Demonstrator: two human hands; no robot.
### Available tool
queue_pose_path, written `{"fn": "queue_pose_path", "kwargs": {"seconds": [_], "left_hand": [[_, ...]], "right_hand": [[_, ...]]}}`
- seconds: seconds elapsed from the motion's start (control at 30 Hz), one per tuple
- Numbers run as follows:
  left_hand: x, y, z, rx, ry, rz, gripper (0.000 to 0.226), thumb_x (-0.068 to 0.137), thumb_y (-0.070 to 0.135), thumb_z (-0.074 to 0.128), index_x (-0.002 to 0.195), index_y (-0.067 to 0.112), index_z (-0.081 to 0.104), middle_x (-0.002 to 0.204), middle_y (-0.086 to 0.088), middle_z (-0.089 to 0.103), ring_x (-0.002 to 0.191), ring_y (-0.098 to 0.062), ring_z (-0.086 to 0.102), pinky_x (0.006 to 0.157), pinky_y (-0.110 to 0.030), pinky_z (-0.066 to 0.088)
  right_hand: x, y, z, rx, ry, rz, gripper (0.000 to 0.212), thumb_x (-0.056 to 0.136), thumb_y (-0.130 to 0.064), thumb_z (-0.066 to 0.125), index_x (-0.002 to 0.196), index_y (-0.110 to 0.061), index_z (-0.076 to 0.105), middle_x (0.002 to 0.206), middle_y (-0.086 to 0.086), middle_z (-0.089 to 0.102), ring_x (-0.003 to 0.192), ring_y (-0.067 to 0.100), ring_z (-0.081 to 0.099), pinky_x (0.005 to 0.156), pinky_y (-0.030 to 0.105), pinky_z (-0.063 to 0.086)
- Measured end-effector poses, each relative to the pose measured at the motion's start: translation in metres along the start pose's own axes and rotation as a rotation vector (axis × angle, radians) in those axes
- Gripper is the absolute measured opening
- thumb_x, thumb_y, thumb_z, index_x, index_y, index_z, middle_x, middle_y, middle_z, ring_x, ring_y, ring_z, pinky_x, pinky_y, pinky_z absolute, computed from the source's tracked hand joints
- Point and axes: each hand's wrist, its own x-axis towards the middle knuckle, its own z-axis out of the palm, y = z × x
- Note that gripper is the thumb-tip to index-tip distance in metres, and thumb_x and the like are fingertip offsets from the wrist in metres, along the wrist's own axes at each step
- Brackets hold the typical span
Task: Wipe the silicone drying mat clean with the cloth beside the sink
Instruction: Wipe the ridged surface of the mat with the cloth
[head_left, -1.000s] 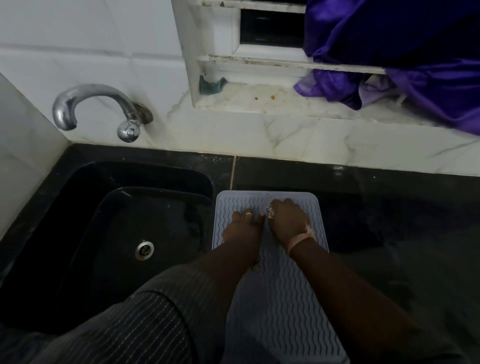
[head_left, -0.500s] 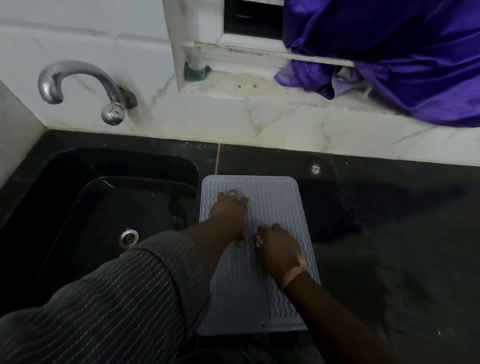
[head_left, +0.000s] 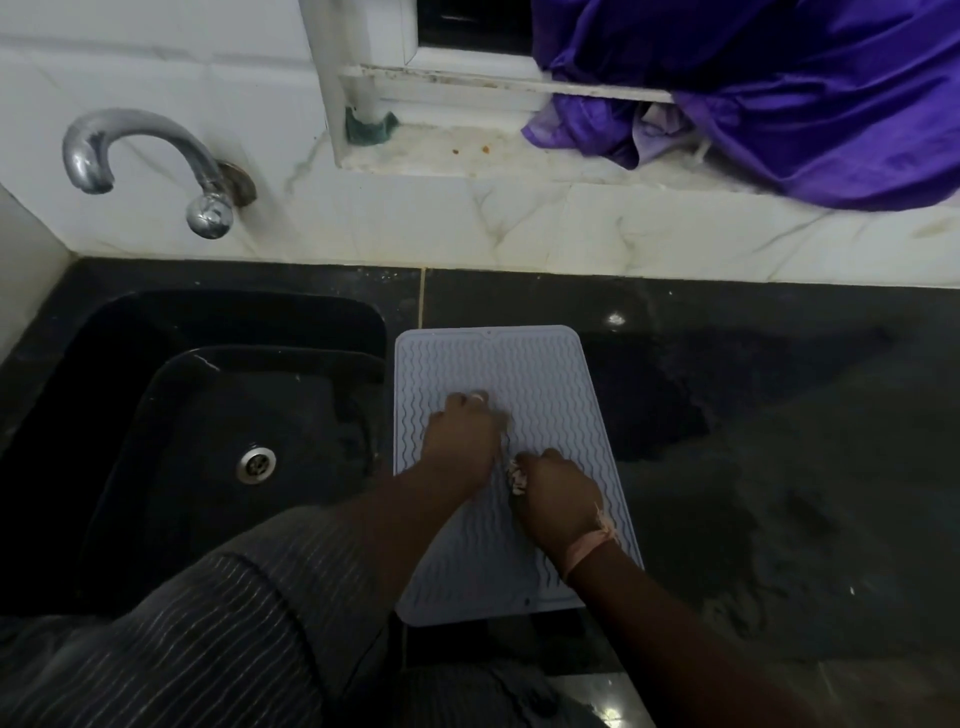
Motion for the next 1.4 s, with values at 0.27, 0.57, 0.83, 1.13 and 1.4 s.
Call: {"fn": "queue_pose_path", "kwargs": {"seconds": [0.27, 0.57, 0.83, 1.13, 1.4], "left_hand": [[-0.008, 0.007, 0.021, 0.043, 0.004, 0.020, 0.038, 0.101, 0.028, 0.055, 0.137, 0.018, 0.058, 0.141, -0.007, 0.046, 0.125, -0.029, 0.046, 0.088, -0.041, 0.052], [-0.021, 0.009, 0.026, -0.042, 0.001, 0.017, 0.057, 0.104, 0.021, 0.048, 0.158, 0.018, 0.030, 0.164, -0.010, 0.025, 0.145, -0.033, 0.034, 0.116, -0.048, 0.036], [-0.040, 0.009, 0.042, -0.075, -0.028, 0.059, 0.062, 0.106, 0.032, 0.041, 0.163, 0.022, 0.018, 0.171, -0.009, -0.001, 0.156, -0.036, -0.002, 0.126, -0.052, 0.006], [-0.058, 0.011, 0.050, 0.001, -0.074, 0.106, 0.064, 0.107, 0.035, 0.042, 0.163, 0.028, 0.011, 0.171, -0.006, 0.000, 0.156, -0.036, 0.001, 0.126, -0.049, 0.008], [-0.059, 0.015, 0.050, 0.053, -0.126, 0.080, 0.066, 0.108, 0.029, 0.036, 0.163, 0.028, 0.001, 0.171, -0.004, -0.008, 0.156, -0.035, -0.005, 0.125, -0.048, 0.002]], "right_hand": [[-0.013, -0.001, 0.001, 0.041, 0.044, -0.005, 0.020, 0.096, -0.029, 0.054, 0.090, -0.016, 0.067, 0.094, 0.008, 0.065, 0.080, 0.026, 0.065, 0.064, 0.033, 0.049], [-0.079, 0.006, 0.005, 0.024, -0.087, 0.045, 0.017, 0.096, -0.027, 0.055, 0.091, -0.020, 0.069, 0.098, 0.000, 0.064, 0.084, 0.019, 0.067, 0.068, 0.032, 0.052], [-0.077, 0.014, 0.003, 0.102, -0.157, 0.046, 0.025, 0.100, -0.033, 0.054, 0.100, -0.017, 0.073, 0.103, 0.000, 0.070, 0.095, 0.018, 0.067, 0.084, 0.030, 0.050], [-0.067, -0.006, -0.003, 0.034, 0.038, -0.007, 0.025, 0.098, -0.031, 0.049, 0.094, -0.018, 0.070, 0.094, 0.006, 0.066, 0.078, 0.025, 0.066, 0.064, 0.036, 0.054], [-0.122, 0.003, 0.009, 0.003, -0.095, 0.055, 0.007, 0.085, -0.020, 0.070, 0.079, -0.016, 0.070, 0.088, 0.004, 0.066, 0.073, 0.021, 0.067, 0.058, 0.029, 0.051]]}}
